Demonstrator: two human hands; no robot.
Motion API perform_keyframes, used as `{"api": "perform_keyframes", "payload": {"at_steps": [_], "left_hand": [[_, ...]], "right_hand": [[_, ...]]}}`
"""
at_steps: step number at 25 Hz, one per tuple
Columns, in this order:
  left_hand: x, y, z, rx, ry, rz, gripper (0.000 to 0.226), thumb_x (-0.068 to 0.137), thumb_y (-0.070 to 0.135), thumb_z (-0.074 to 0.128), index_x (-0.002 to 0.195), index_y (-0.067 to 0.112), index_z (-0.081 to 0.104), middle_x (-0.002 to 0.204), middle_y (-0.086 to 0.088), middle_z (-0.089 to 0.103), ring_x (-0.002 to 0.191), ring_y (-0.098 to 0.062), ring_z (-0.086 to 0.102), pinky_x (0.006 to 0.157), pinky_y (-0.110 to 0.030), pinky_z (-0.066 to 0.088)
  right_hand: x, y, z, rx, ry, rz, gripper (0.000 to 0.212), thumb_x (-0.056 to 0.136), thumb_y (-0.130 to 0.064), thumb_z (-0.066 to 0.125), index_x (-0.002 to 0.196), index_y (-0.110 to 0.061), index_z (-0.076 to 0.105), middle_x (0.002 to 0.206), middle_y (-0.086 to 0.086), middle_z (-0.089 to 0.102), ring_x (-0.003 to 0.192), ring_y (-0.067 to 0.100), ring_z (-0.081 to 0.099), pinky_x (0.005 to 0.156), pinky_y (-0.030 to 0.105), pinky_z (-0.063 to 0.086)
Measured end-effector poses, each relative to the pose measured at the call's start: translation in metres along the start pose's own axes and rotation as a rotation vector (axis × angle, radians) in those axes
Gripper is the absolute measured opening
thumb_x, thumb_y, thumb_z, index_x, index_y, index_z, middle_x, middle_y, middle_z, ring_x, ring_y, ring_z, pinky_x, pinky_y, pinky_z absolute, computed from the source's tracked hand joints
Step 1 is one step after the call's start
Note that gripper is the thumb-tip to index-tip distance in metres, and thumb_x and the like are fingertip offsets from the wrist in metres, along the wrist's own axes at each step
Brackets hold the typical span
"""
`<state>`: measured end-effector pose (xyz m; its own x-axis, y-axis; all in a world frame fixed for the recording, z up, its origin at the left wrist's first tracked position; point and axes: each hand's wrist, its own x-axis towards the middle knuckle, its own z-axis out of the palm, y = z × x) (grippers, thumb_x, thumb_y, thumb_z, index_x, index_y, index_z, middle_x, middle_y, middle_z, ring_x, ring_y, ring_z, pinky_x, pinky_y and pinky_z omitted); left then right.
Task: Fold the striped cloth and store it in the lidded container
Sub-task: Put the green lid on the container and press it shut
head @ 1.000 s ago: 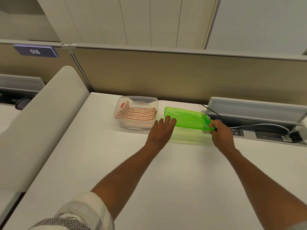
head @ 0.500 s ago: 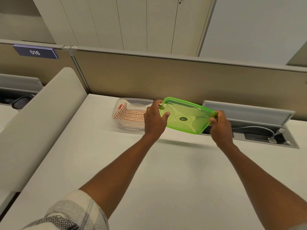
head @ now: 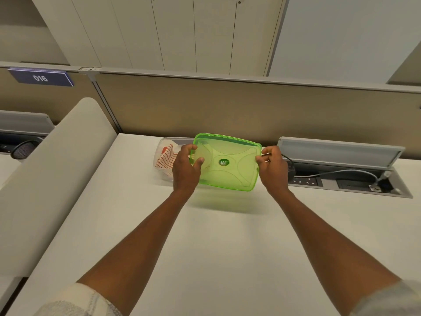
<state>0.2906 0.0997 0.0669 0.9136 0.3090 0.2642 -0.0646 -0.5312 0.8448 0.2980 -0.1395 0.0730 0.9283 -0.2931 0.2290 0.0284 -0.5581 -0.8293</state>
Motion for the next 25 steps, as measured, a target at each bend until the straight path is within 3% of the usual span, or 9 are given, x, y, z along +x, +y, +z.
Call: {"api": "perform_keyframes", "payload": {"at_steps": [2,4,7,9,17,25], "left_hand": [[0.008,-0.009,-0.012,0.016,0.018,0.001,0.032,0.084,0.012,0.071,0.114,0.011,0.061,0.11,-0.004,0.067,0.096,-0.024,0.059,0.079,-0.032,0.045],[0.019,-0.019,-0.023,0.043,0.035,-0.007,0.032,0.086,0.014,0.069,0.117,0.011,0.062,0.113,-0.005,0.067,0.1,-0.026,0.06,0.084,-0.034,0.047],[0.029,-0.036,-0.038,0.089,0.036,-0.058,0.038,0.089,0.019,0.065,0.126,0.013,0.061,0.12,-0.007,0.067,0.11,-0.027,0.06,0.093,-0.033,0.044],[0.035,-0.048,-0.046,0.153,0.015,-0.08,0.042,0.09,0.024,0.064,0.131,0.015,0.059,0.122,-0.011,0.065,0.114,-0.028,0.058,0.096,-0.035,0.043],[0.067,-0.081,-0.049,0.438,-0.053,-0.088,0.049,0.095,0.038,0.053,0.139,0.015,0.048,0.118,-0.019,0.06,0.113,-0.039,0.051,0.09,-0.046,0.044],[0.081,-0.091,-0.046,0.572,-0.051,-0.072,0.049,0.097,0.041,0.049,0.139,0.017,0.047,0.122,-0.016,0.059,0.11,-0.038,0.05,0.088,-0.047,0.043]], "right_hand": [[-0.003,-0.009,0.016,0.05,-0.051,0.031,0.024,0.087,-0.018,0.066,0.109,-0.017,0.057,0.091,0.003,0.07,0.076,0.027,0.066,0.075,0.042,0.053],[-0.005,-0.018,0.035,0.088,-0.119,0.023,0.04,0.085,-0.018,0.068,0.123,-0.02,0.057,0.103,0.004,0.068,0.076,0.024,0.064,0.074,0.036,0.052],[-0.008,-0.03,0.066,0.06,-0.233,0.004,0.06,0.083,-0.017,0.071,0.139,-0.013,0.048,0.119,0.009,0.061,0.098,0.022,0.058,0.085,0.033,0.048],[-0.007,-0.035,0.088,-0.015,-0.285,0.035,0.064,0.084,-0.02,0.071,0.142,-0.01,0.044,0.119,0.014,0.059,0.106,0.027,0.056,0.095,0.035,0.044],[0.0,-0.06,0.149,-0.175,-0.278,0.17,0.047,0.091,-0.026,0.061,0.134,-0.011,0.046,0.119,0.017,0.05,0.11,0.037,0.054,0.09,0.038,0.044],[0.004,-0.06,0.174,-0.303,-0.244,0.139,0.04,0.093,-0.025,0.057,0.127,-0.007,0.046,0.12,0.018,0.049,0.112,0.039,0.049,0.091,0.042,0.043]]}}
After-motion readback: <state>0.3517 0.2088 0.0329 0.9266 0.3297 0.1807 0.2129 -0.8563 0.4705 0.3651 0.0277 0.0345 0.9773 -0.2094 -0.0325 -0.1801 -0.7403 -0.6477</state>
